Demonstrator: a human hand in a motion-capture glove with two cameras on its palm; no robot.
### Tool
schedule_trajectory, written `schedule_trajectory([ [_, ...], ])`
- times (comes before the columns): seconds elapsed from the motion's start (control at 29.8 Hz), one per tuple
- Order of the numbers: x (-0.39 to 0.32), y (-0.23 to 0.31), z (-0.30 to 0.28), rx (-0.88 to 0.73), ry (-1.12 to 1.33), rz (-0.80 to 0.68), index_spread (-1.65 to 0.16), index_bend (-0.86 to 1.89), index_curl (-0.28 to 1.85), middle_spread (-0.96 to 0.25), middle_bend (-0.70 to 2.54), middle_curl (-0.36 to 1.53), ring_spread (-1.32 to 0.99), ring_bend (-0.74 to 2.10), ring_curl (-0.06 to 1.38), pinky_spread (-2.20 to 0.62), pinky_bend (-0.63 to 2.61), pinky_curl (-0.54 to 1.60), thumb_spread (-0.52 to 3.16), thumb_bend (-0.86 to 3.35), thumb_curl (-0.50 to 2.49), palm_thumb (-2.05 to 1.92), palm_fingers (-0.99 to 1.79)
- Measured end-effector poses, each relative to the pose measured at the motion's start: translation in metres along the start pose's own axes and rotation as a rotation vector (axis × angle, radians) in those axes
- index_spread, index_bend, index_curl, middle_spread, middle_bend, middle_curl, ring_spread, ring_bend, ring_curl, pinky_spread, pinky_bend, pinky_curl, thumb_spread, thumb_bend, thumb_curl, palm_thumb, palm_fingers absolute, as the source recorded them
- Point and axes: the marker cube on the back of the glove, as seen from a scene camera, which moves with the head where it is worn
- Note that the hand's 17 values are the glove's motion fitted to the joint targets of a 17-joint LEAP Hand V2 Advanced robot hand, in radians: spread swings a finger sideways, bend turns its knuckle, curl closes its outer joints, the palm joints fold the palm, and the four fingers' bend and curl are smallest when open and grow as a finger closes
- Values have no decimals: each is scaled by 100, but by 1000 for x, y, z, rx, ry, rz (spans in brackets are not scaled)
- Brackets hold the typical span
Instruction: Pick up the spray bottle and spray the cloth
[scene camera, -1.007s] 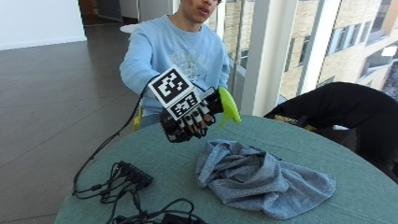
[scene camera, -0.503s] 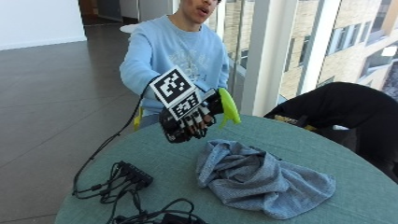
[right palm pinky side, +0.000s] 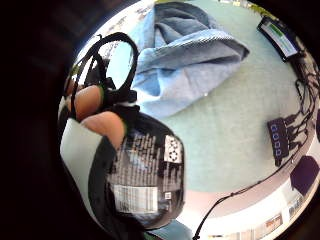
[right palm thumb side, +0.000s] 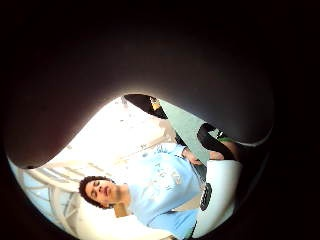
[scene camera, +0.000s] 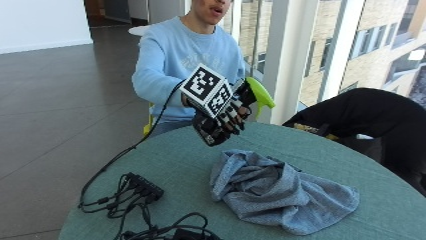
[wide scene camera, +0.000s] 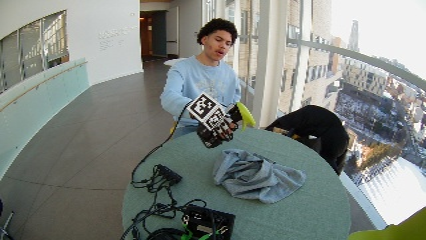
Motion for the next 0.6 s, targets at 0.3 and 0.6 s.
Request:
schedule_trajectory([
  [0.3, -51, -18, 25, 166, -152, -211, -23, 13, 37, -11, 34, 50, -4, 48, 39, 20, 18, 33, 67, -2, 68, 105, 109],
  [0.6, -118, -42, 84, 331, -345, -463, -23, 13, 37, -11, 34, 50, -4, 48, 39, 20, 18, 33, 67, -3, 68, 104, 109],
])
